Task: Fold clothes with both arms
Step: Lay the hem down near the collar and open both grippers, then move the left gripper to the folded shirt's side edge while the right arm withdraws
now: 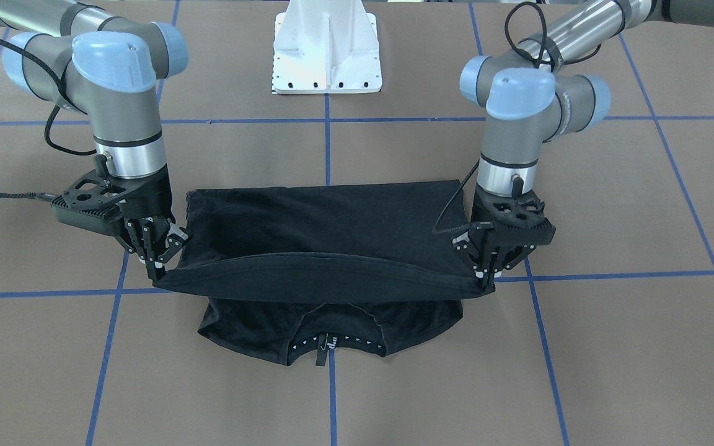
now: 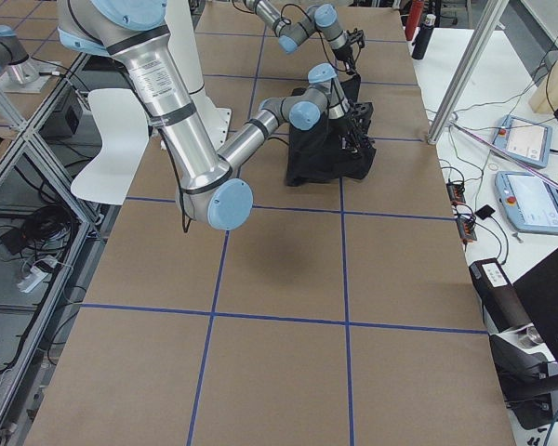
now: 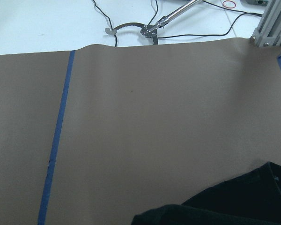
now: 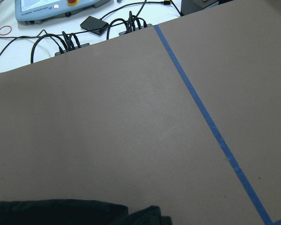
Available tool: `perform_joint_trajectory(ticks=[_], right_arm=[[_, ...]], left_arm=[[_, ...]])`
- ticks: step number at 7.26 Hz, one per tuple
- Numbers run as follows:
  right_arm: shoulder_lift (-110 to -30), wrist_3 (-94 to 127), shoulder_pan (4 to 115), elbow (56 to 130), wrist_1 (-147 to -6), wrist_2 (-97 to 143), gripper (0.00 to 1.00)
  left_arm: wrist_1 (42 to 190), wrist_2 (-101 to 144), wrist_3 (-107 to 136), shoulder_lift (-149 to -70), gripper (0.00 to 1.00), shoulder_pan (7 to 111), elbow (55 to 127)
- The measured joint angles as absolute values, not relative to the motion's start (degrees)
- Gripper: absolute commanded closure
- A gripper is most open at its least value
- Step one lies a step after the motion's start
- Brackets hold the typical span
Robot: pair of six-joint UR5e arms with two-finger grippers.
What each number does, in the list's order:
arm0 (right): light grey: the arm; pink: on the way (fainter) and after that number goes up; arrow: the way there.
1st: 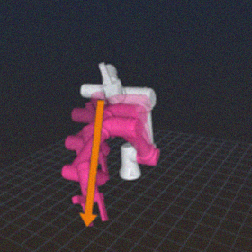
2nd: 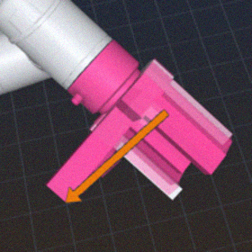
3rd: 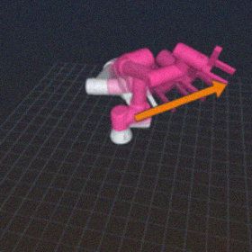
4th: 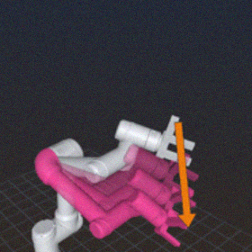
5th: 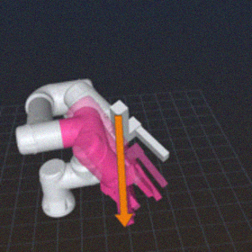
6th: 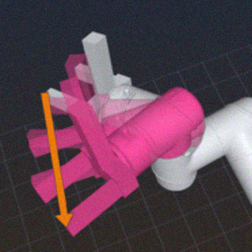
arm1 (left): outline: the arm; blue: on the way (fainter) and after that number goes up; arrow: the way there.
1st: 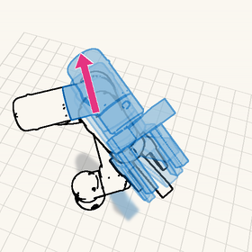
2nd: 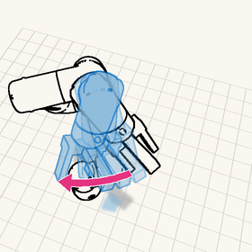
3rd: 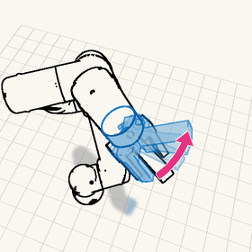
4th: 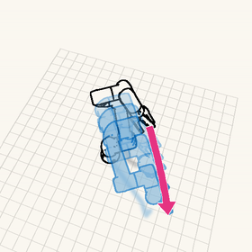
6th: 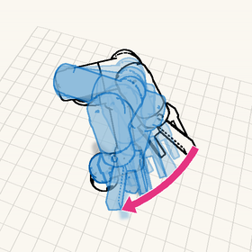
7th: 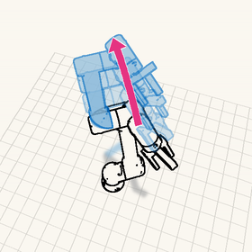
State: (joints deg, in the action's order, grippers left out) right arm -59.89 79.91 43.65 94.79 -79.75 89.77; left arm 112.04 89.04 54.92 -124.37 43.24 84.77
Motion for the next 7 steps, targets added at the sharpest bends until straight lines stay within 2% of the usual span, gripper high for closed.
perform_joint_trajectory(ticks=[2, 3, 4, 7], right_arm=[[-59.91, 78.95, 43.68, 91.8, -76.96, 89.8, 1.0], [-59.91, 78.44, 43.72, 91.42, -76.5, 89.77, 0.72], [-59.89, 77.75, 43.81, 91.29, -76.3, 89.77, 0.01], [-59.87, 74.02, 45.36, 91.6, -76.32, 91.88, 0.0]], left_arm=[[112.33, 89.05, 53.45, -124.37, 1.0, 43.27, 83.7], [112.36, 89.09, 53.29, -124.35, 0.75, 43.3, 83.62], [112.71, 89.11, 53.27, -124.3, 0.01, 43.41, 83.64], [117.57, 90.19, 48.99, -122.46, 0.0, 44.1, 84.72]])
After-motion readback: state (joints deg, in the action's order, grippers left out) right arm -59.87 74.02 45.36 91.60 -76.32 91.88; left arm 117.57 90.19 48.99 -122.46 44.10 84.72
